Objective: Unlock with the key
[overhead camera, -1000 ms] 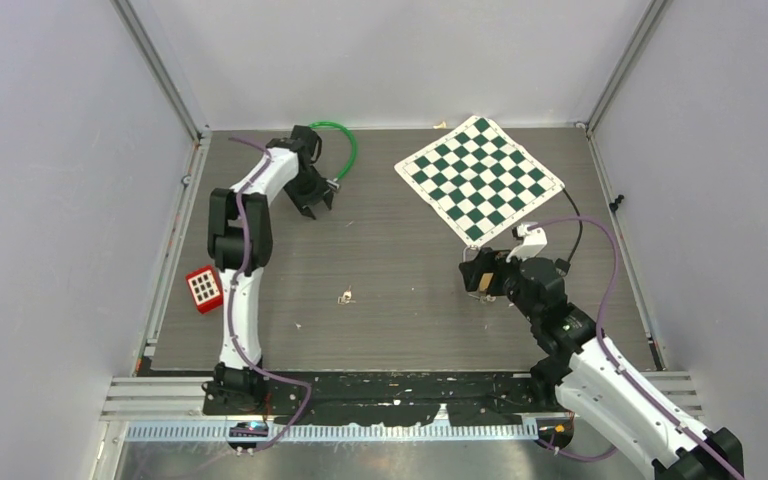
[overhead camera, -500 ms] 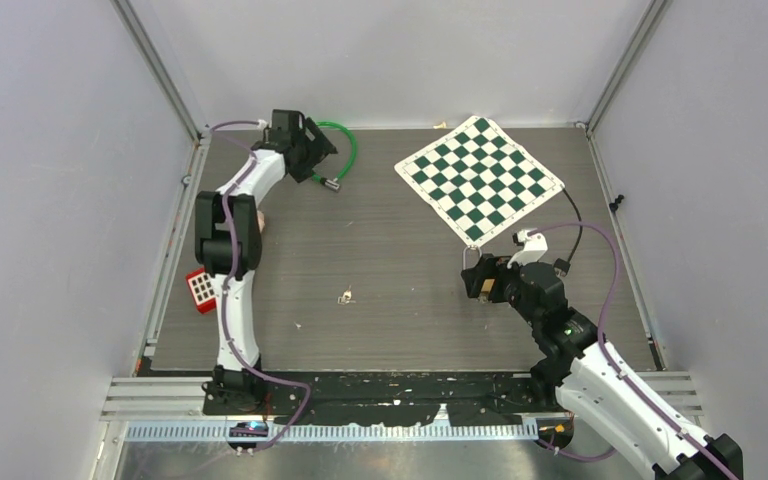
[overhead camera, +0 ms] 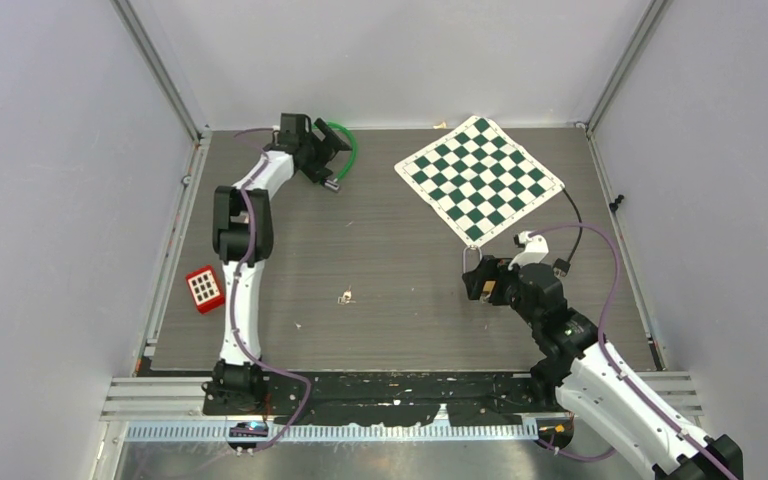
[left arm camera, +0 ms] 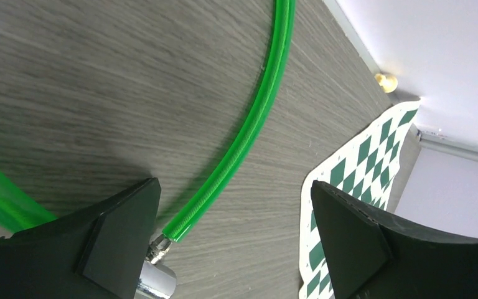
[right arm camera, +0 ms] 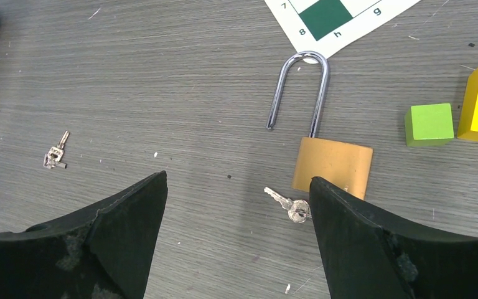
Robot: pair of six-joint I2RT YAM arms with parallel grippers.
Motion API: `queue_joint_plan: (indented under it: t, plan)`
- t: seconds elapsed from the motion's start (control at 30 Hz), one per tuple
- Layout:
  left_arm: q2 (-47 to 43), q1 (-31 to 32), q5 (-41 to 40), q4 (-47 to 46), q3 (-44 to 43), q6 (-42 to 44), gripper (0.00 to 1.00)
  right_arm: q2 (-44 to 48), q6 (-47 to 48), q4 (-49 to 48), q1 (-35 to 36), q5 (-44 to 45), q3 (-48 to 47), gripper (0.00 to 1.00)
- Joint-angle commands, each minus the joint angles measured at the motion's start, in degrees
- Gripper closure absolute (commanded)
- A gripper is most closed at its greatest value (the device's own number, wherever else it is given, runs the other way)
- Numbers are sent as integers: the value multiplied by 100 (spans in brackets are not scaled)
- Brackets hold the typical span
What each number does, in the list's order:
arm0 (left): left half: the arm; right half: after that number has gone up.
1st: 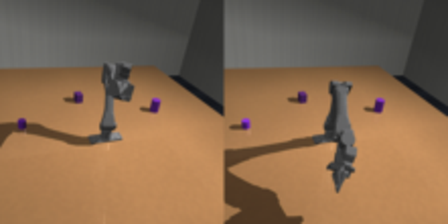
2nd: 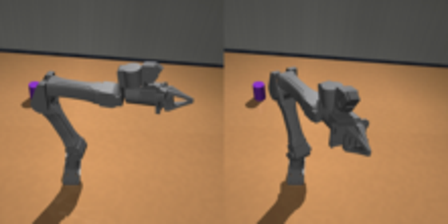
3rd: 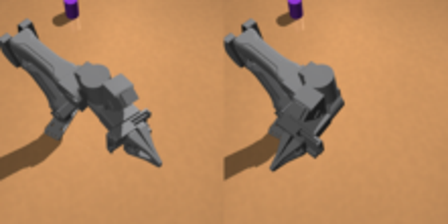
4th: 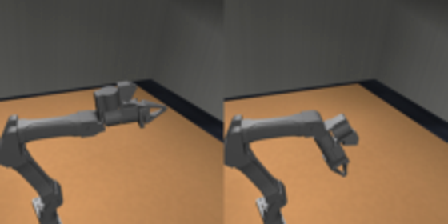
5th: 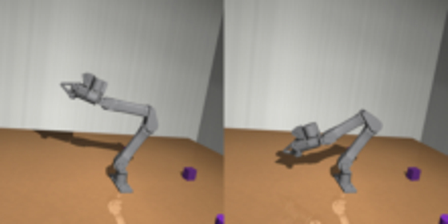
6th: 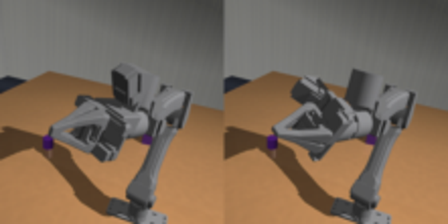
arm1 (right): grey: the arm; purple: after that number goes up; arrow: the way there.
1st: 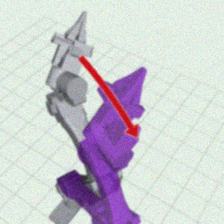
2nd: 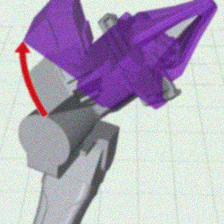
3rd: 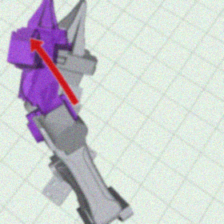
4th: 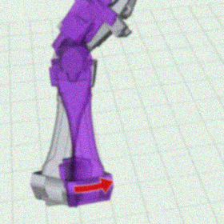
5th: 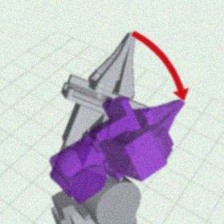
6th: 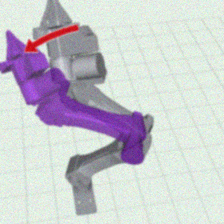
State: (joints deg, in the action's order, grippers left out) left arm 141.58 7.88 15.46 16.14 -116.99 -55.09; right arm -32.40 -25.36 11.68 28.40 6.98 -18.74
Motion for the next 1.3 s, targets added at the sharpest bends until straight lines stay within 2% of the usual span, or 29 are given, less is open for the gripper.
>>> queue_joint_plan:
  t: [0.0, 0.13, 0.27, 0.6, 0.7, 0.87, 1.07, 1.17, 1.27]
  plan:
    - [-378, 75, 325, 407, 509, 3, 4, 117, -94, -49, 19, 121, -81, 9]
    - [-713, 246, 272, 1033, 910, 293, 4, 156, -173, -12, 7, 82, -94, 9]
    - [-1211, 510, 338, 1155, 1761, 415, 4, 257, -240, 22, 8, 24, -92, 9]
    - [-3101, 1426, 247, 210, 4717, -104, 9, 453, -501, 27, 12, -260, 44, 9]
    - [-3556, 1783, 306, -152, 5205, -278, 9, 522, -469, -50, 11, -486, 92, 9]
    - [-4490, 1890, 208, -240, 5554, -322, 8, 377, -259, -200, 17, -1086, 153, 11]
    - [-5700, 2089, -1248, 1103, 5604, 535, 6, 193, -257, -403, 33, -1382, 207, 12]
    - [-5819, 2228, -1760, 1880, 5689, 890, 15, 157, -278, -517, 50, -1417, 249, 12]
    - [-5795, 2343, -1994, 2263, 5881, 1105, 24, 100, -317, -614, 67, -1459, 289, 12]
